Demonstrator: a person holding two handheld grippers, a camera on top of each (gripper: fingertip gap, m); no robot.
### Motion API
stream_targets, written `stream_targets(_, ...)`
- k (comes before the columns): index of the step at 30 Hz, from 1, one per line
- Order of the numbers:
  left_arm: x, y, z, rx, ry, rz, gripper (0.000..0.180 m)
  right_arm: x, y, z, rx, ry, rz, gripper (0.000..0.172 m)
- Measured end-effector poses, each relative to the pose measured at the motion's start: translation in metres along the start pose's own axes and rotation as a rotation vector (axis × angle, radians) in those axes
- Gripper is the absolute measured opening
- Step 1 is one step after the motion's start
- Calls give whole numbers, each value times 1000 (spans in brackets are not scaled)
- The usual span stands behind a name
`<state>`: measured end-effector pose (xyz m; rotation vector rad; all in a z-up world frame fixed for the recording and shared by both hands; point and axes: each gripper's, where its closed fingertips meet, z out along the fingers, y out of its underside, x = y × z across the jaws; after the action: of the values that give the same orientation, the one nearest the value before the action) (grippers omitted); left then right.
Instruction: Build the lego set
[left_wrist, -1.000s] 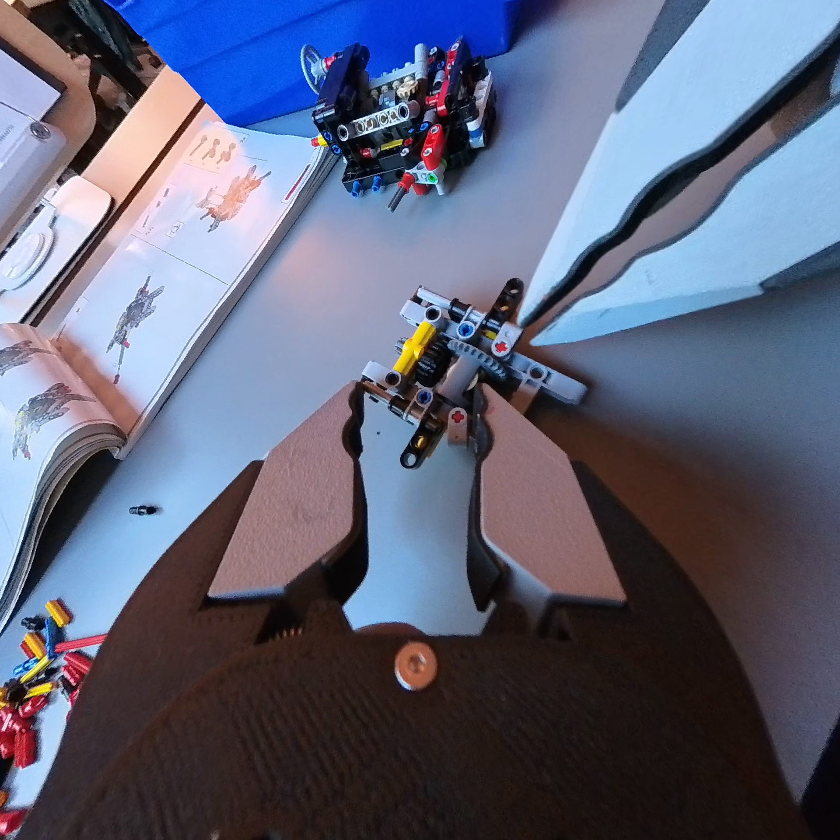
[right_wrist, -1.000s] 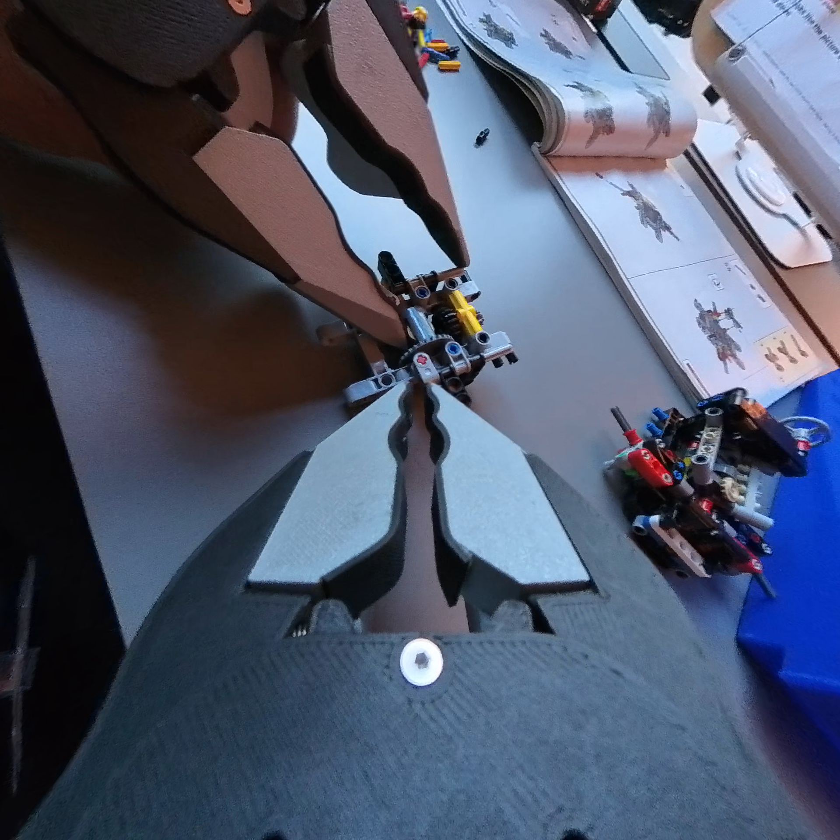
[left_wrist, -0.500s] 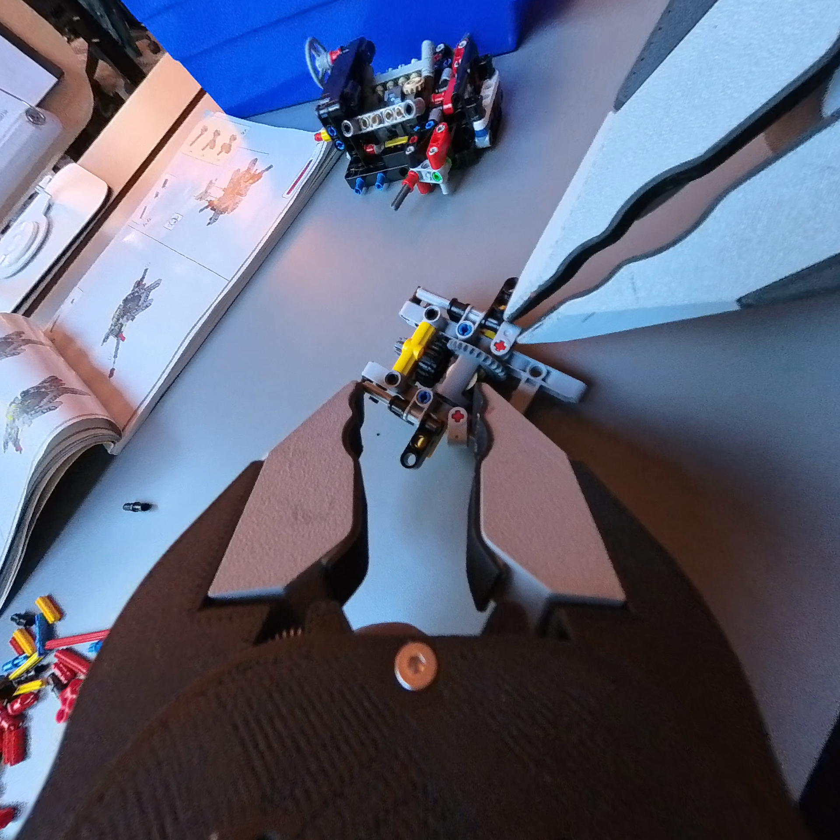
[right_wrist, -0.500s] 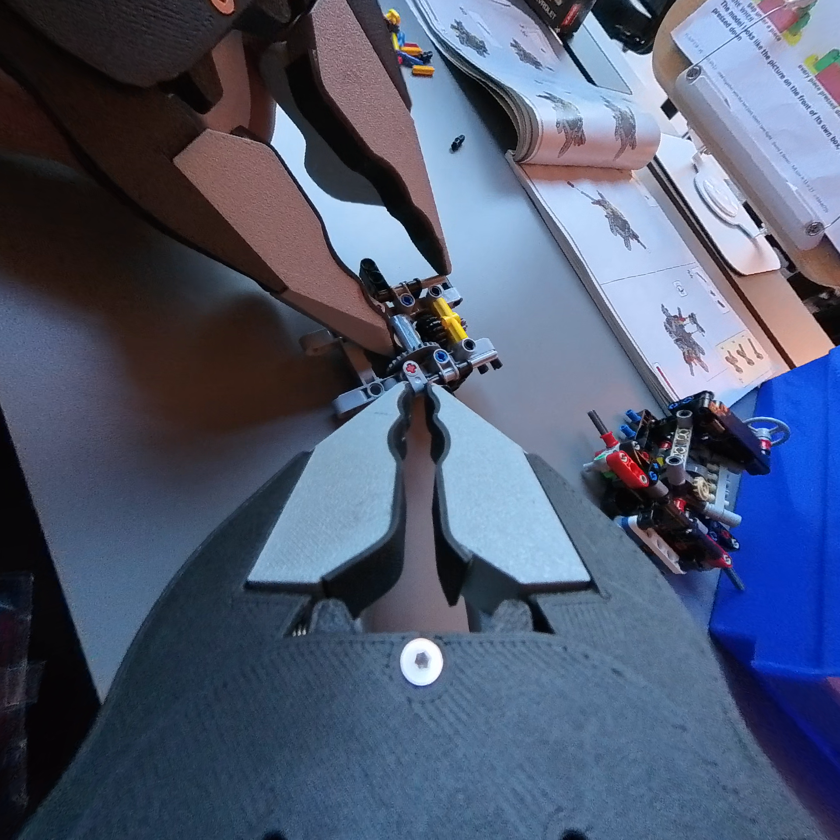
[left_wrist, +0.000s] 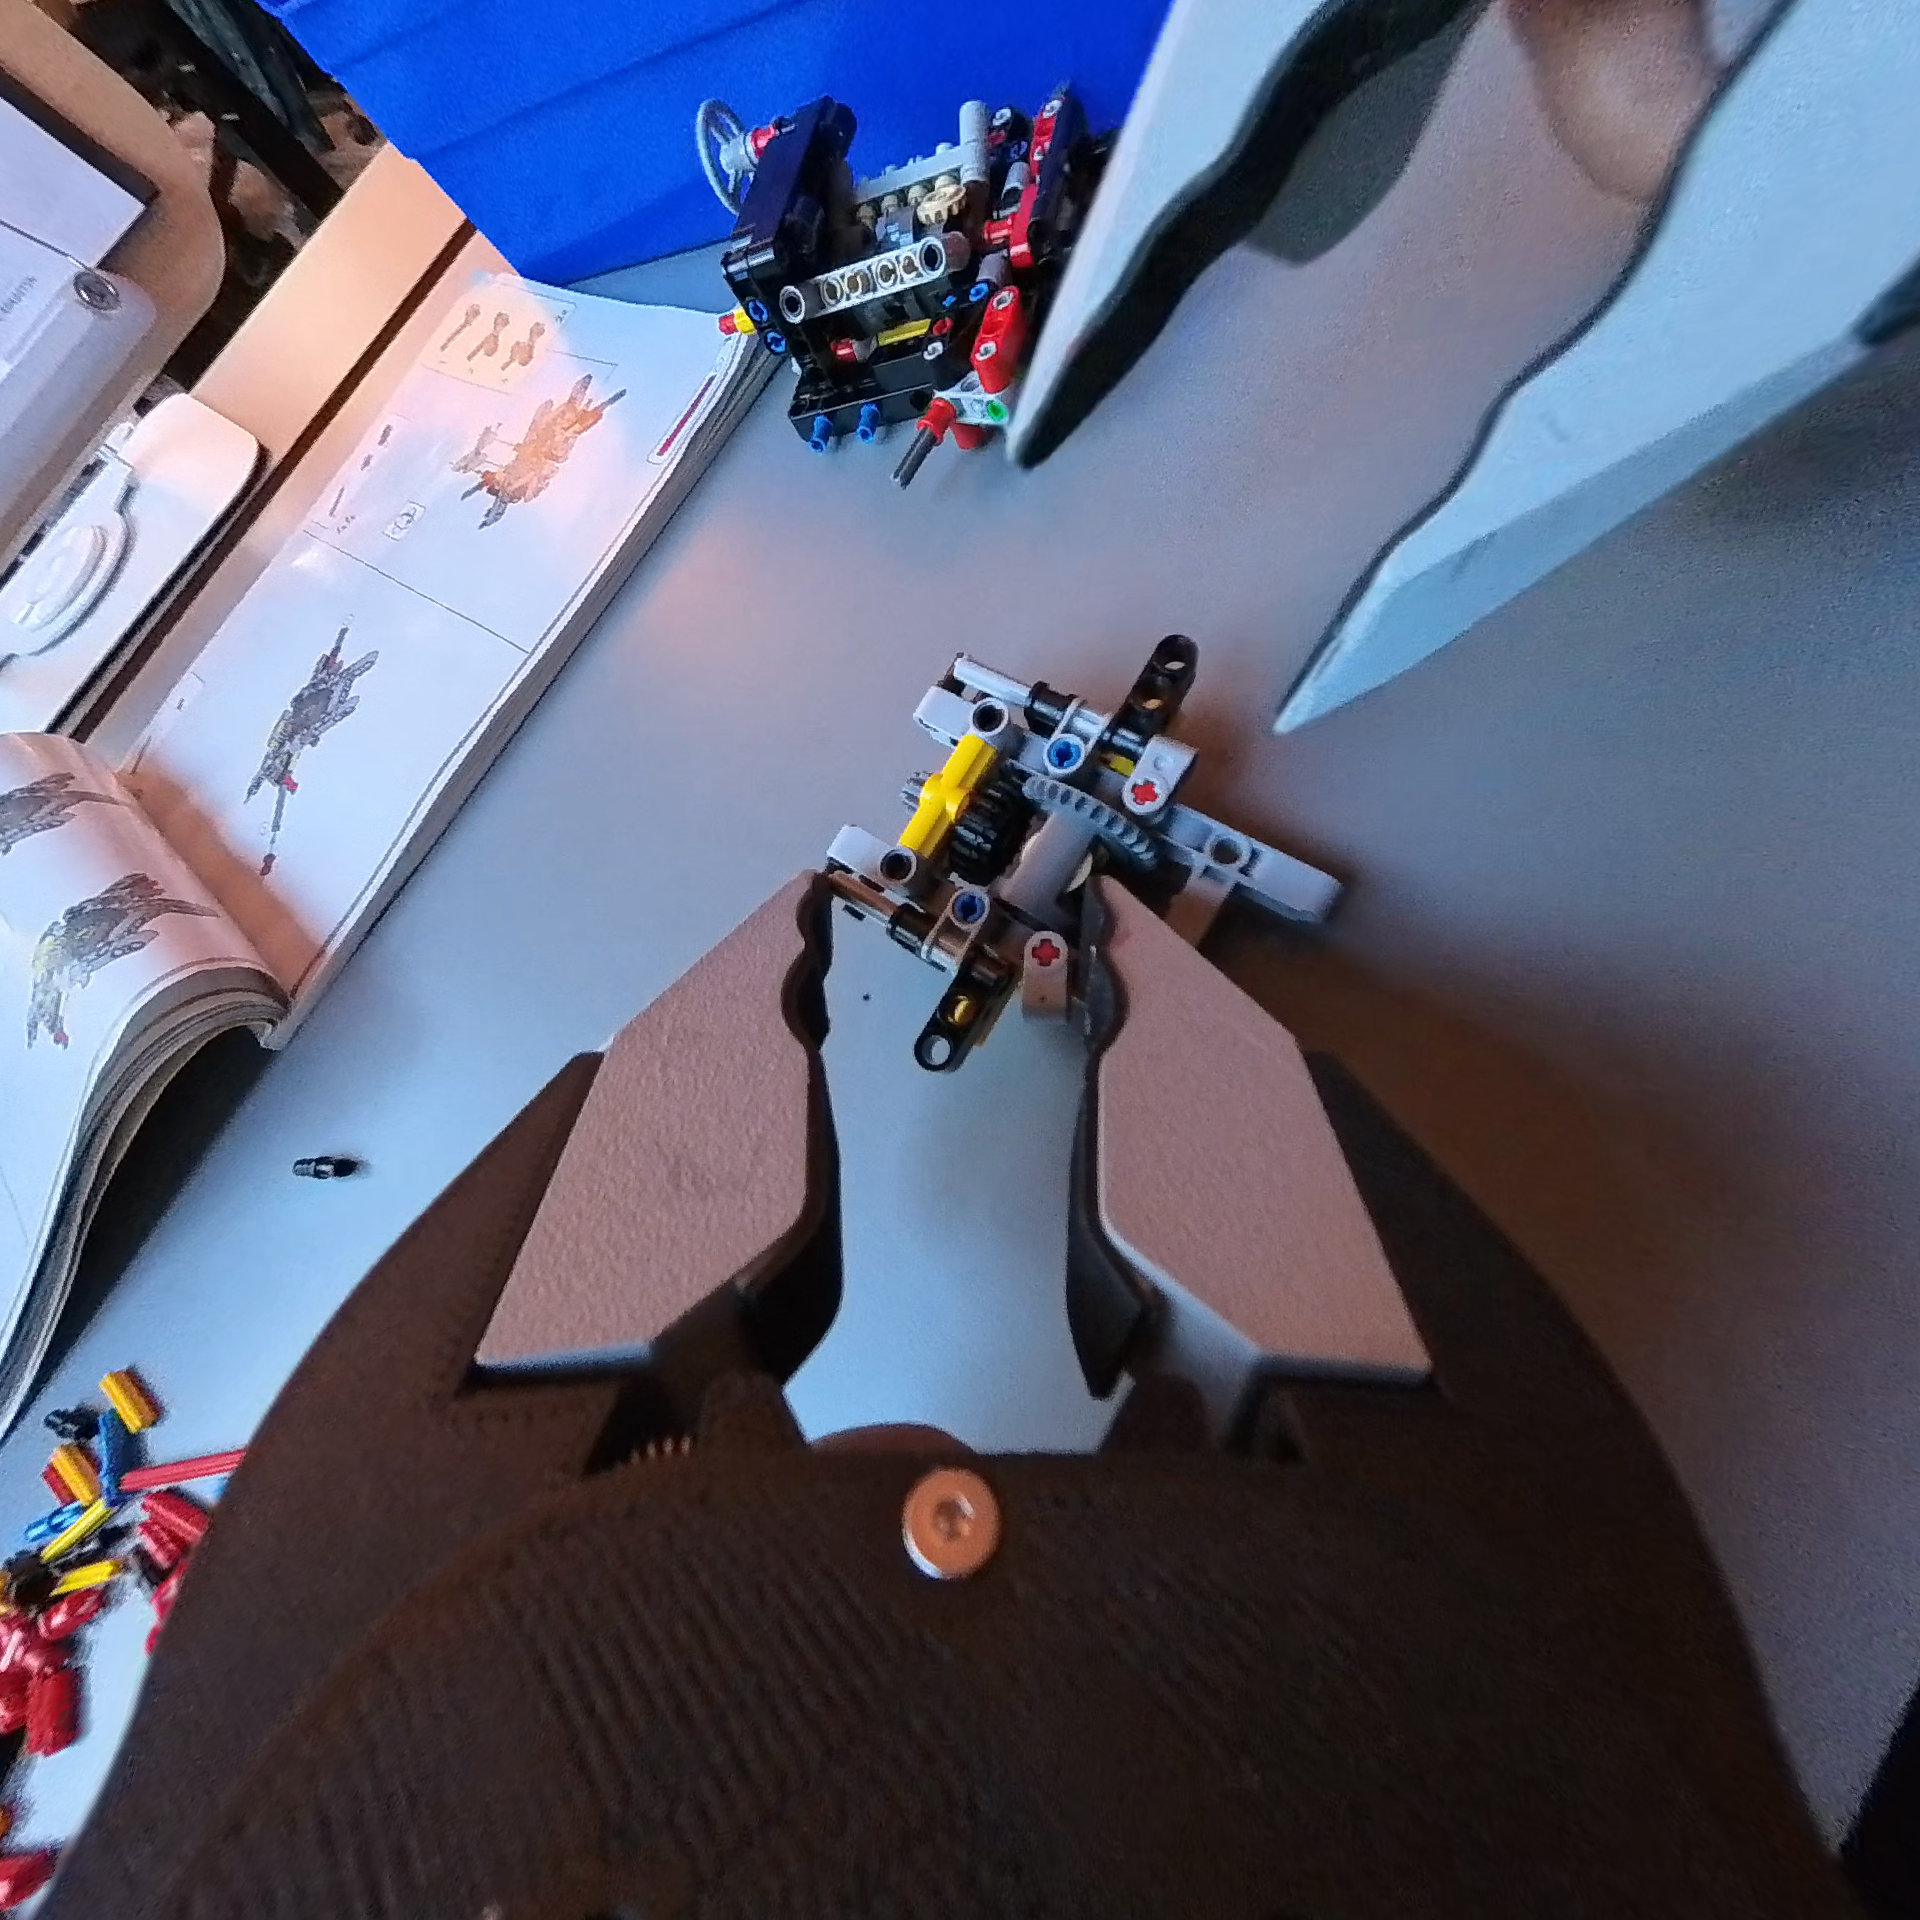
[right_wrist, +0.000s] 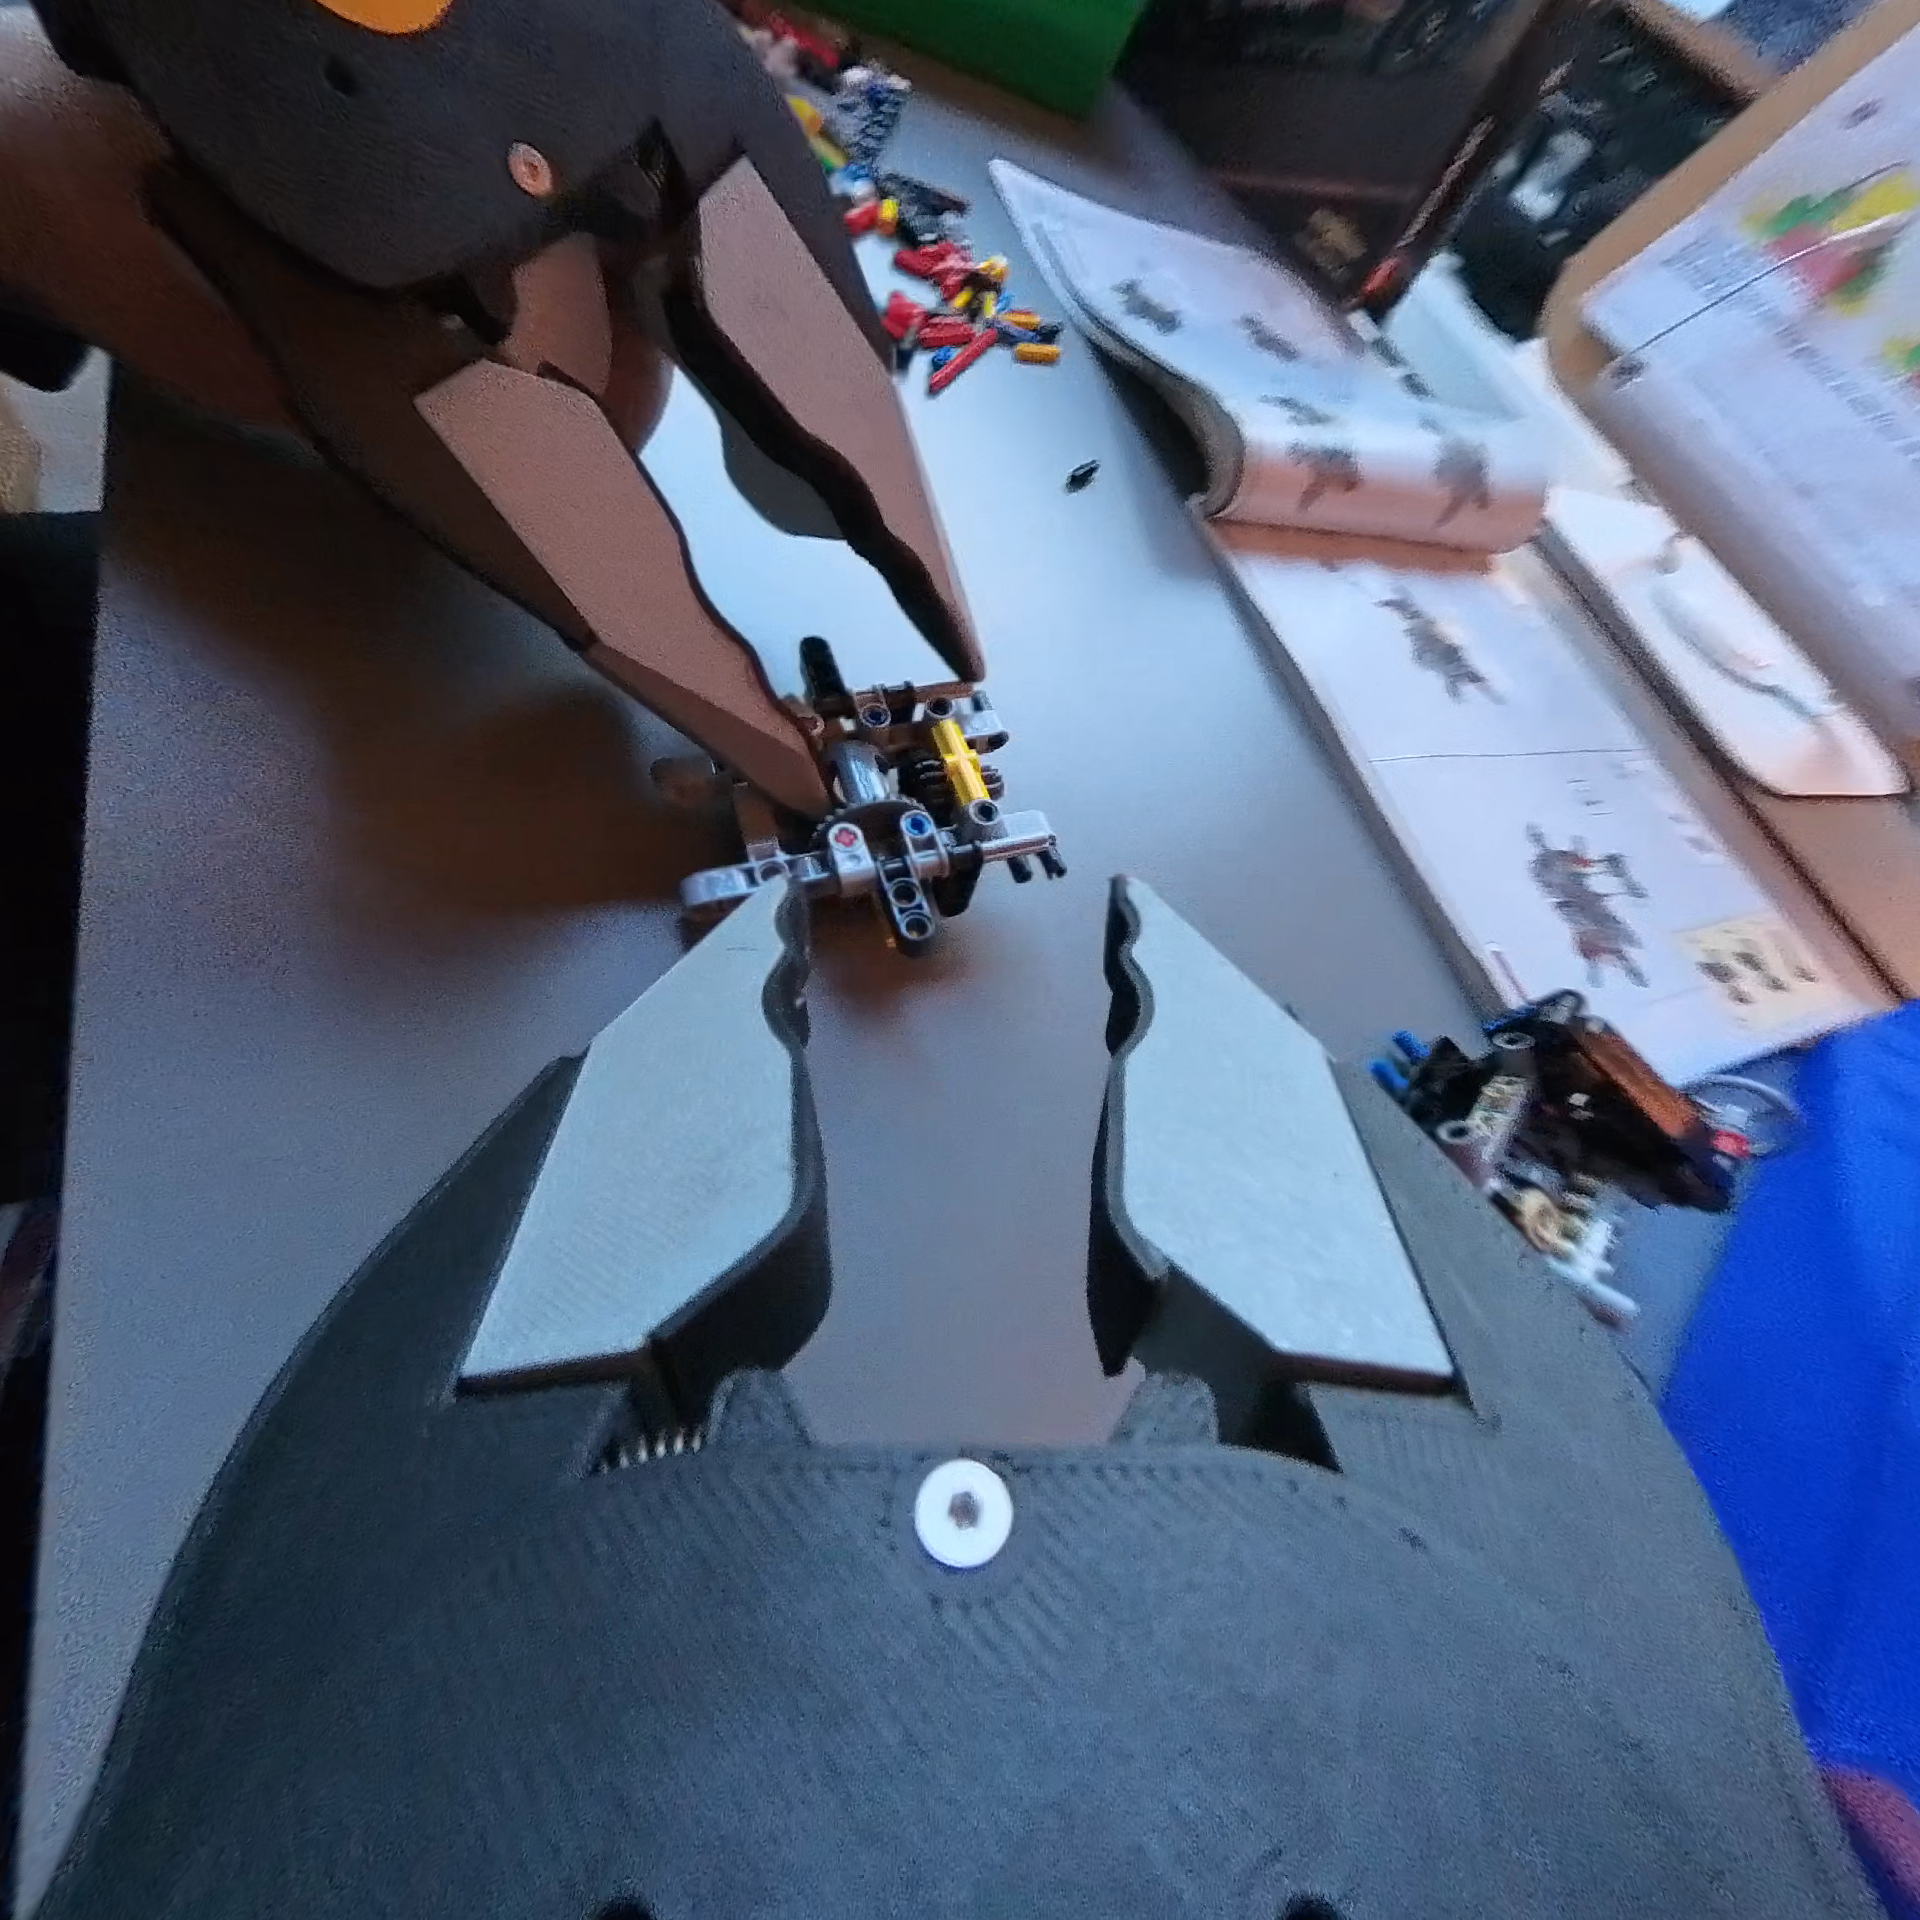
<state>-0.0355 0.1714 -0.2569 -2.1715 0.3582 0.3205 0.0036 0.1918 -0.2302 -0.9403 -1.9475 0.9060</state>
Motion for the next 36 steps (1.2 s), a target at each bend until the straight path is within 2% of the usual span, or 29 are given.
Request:
stream_targets(2, 0, 0, 0, 2, -8, 13, 46, -2, 3, 9, -14, -90, -7, 59)
stream_targets(5, 0, -1, -1, 7, -25, 41, 46, -1, 4, 20, -36, -126, -128, 60)
stream_targets(9, 0, -1, -1, 9, -36, 55, 46, -6, 2, 28, -29, -202, -204, 54)
stream_targets(16, 0, -1, -1, 12, -41, 64, 46, -14, 4, 30, 0, -278, -161, 39)
stream_targets(28, 0, -1, 0, 11, -17, 43, 46, -7, 5, 28, 10, -277, -146, 46)
stream_targets(31, 0, -2, 0, 13, -22, 50, 46, -2, 6, 30, -6, -272, -95, 59)
stream_targets(33, 0, -2, 0, 13, -25, 53, 46, -7, 8, 29, -18, -315, -78, 49)
stream_targets(36, 0, -2, 0, 13, -27, 56, 46, -7, 7, 29, -15, -314, -84, 49)
